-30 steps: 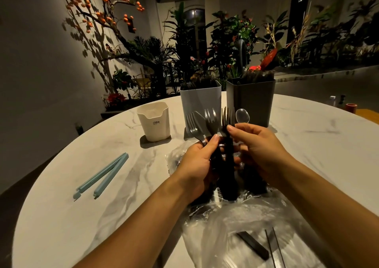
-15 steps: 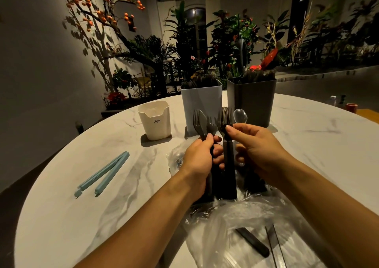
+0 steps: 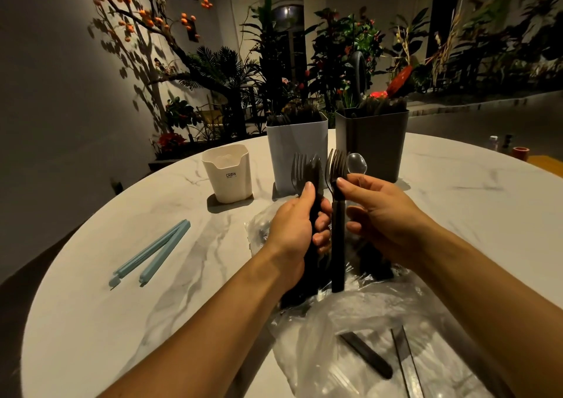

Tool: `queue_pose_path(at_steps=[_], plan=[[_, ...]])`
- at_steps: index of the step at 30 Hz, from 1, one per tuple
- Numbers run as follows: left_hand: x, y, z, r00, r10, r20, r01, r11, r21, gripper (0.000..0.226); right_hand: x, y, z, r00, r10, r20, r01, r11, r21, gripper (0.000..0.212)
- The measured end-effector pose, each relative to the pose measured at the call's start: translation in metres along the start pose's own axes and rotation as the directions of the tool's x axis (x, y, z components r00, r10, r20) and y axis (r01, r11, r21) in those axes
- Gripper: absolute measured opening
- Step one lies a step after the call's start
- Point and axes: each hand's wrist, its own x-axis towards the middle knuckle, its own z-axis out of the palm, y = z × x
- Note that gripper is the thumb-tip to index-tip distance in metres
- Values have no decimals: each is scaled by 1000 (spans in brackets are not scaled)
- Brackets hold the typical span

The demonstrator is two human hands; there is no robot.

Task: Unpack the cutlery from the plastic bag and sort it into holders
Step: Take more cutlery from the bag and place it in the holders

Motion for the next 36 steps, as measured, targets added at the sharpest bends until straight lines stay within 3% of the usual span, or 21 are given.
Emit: queue_pose_path(at_steps=[4, 10, 18, 21, 24, 31, 36], plan=[[-2, 3, 1, 997, -67, 45, 69, 997, -29, 47, 2, 1, 0, 1000, -6, -6, 6, 1000, -3, 20], [0, 0, -1, 996, 10, 89, -14, 999, 40, 39, 1, -1, -2, 1000, -14, 8, 13, 1000, 24, 21], [-4, 2, -5, 992, 6, 127, -6, 1000, 1, 34, -2, -7, -4, 999, 8, -46, -3, 995, 103, 17], [-3, 1, -4, 994, 12, 111, -10, 1000, -15, 40, -1, -7, -5, 996, 8, -92, -3, 998, 64, 14], [-4, -1, -2, 996, 12, 86, -19, 997, 76, 42, 0, -5, -6, 989, -3, -146, 1, 1000, -17, 14], [-5, -7, 3, 999, 32, 39, -39, 979, 201, 48, -5, -5, 1, 987, -66, -146, 50, 993, -108, 15], [-5, -9, 4, 998, 62, 19, -65, 983, 174, 55, -3, 2, 7, 975, -85, -207, 51, 985, -164, 22]])
